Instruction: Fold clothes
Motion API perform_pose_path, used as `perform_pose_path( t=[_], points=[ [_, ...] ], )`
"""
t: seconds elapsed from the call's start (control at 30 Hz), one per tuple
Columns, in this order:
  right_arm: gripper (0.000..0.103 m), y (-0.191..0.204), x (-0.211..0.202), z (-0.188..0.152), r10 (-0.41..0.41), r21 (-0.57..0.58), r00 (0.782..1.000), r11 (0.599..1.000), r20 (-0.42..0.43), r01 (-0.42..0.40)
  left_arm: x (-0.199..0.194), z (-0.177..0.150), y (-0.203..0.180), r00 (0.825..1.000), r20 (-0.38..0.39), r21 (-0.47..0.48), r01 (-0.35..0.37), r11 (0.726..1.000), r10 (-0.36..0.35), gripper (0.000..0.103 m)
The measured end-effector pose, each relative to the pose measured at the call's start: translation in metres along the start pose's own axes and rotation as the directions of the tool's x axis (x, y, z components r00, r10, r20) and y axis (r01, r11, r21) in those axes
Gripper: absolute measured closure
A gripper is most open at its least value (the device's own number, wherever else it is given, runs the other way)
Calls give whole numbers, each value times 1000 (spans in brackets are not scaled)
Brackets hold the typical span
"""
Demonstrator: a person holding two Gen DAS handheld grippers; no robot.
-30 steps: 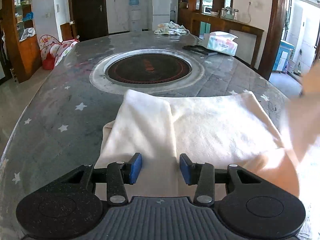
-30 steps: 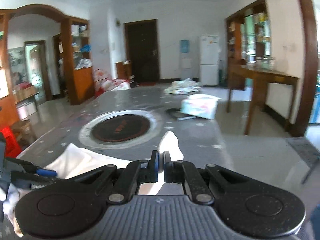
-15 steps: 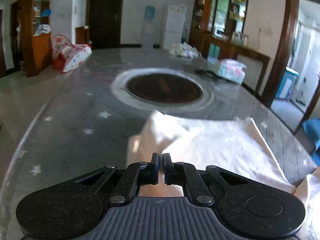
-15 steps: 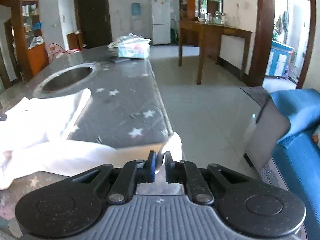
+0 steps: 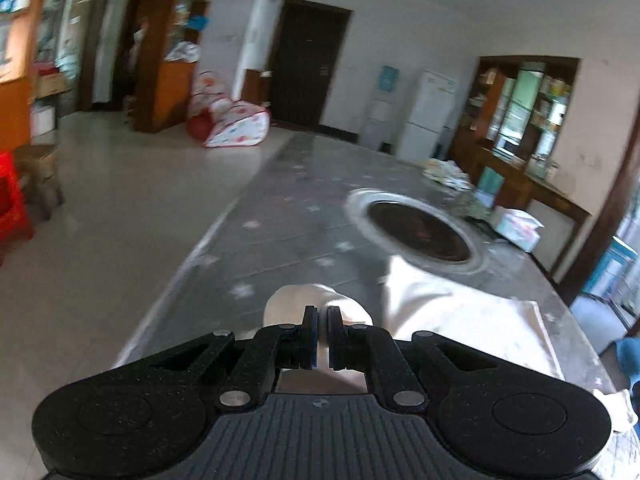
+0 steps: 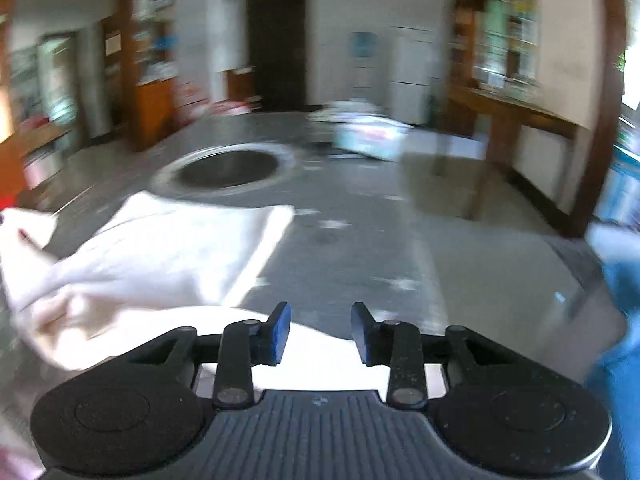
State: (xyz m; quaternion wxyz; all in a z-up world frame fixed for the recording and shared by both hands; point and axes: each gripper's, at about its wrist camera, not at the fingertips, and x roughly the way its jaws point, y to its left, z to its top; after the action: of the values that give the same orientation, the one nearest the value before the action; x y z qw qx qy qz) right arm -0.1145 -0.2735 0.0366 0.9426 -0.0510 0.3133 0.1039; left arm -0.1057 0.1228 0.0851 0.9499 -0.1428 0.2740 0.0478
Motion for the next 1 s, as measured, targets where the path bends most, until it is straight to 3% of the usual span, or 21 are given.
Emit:
perform_pose_path(
  t=[0.1, 0.2, 0.3, 0.37, 0.47, 0.57, 0.67, 0.73, 0.87, 1.0],
  points=[
    [58, 34, 9, 6, 97, -137, 995, 986, -21, -99, -4, -9, 21, 998, -24, -31, -52, 998, 51, 98],
    [56, 67, 17, 10, 162, -270, 985, 948, -57, -171, -3, -16, 34, 994, -63, -33, -96, 995, 94, 96],
    [54, 90, 21, 11, 181, -388, 980, 900, -80, -198, -5, -23, 33, 983, -72, 55, -167, 985, 170, 93],
    [53, 106, 24, 11, 191, -463, 977, 860, -94, -213, -9, -27, 32, 985, -81, 90, -148, 985, 156, 92],
    [51, 123, 26, 8, 200, -564, 973, 794, -114, -229, -16, -30, 19, 992, -97, 134, -67, 989, 80, 91],
    [51, 133, 33, 3, 204, -636, 969, 732, -138, -245, -20, -37, -8, 989, -135, 192, 92, 977, -67, 89],
    [56, 141, 42, -2, 190, -683, 969, 688, -159, -247, -19, -45, -41, 961, -183, 250, 249, 936, -207, 88],
    [67, 144, 46, -5, 187, -695, 965, 670, -183, -262, -17, -52, -65, 935, -222, 287, 333, 898, -276, 85],
    [90, 147, 44, -12, 192, -710, 959, 644, -210, -285, -4, -63, -98, 916, -267, 354, 383, 853, -300, 75],
    [94, 142, 30, -15, 210, -708, 956, 642, -207, -294, 7, -73, -114, 911, -289, 402, 394, 826, -293, 76]
  ],
)
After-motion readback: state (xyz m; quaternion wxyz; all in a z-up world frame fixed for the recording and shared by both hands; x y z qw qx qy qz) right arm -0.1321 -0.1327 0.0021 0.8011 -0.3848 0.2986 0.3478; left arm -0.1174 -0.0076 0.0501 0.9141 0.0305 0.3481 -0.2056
